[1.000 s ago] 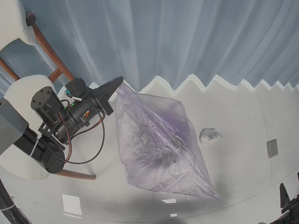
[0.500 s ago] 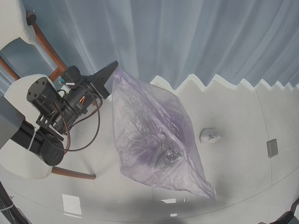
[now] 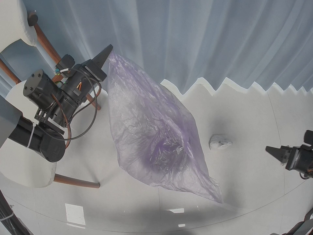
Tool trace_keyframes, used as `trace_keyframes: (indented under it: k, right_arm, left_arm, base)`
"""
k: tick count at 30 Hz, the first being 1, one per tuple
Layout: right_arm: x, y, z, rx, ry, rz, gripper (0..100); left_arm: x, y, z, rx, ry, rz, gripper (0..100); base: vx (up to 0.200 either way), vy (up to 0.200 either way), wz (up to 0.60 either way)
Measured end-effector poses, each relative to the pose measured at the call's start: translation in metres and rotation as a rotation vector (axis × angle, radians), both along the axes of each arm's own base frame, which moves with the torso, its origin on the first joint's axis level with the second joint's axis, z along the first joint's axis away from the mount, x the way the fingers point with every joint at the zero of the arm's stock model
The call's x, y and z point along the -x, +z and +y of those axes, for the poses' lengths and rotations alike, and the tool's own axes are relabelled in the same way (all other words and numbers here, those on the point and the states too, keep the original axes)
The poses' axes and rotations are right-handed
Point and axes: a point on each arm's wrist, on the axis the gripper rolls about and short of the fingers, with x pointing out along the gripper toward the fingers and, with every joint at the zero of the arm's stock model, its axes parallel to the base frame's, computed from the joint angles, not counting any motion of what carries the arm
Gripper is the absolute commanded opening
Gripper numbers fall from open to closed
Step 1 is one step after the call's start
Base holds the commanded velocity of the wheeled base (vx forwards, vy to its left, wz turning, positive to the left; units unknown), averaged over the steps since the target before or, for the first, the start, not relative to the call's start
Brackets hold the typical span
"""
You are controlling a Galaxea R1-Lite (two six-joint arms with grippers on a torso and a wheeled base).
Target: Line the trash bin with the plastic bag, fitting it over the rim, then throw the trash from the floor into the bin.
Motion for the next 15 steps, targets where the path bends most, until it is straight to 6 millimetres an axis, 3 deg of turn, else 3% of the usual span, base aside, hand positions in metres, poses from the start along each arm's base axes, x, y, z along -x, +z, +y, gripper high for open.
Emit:
trace_keyframes:
  k: [8,9,15]
  right_arm:
    - [-0.056,-0.065,0.018,0.057,0.090,0.259,100]
    - [-0.062,-0.074,0.022,0.062,0.105,0.278,0]
    - [-0.081,-0.114,0.053,0.032,0.213,0.294,0]
  left_arm:
    - [-0.003,0.008,0.003,0.041,0.011,-0.011,0]
    - [-0.003,0.008,0.003,0.044,0.012,-0.013,0]
    - [-0.003,0.011,0.004,0.058,0.016,-0.018,0]
  base:
    - [0.000,0.000,0.00]
    - [0.000,0.000,0.00]
    - [0.000,0.000,0.00]
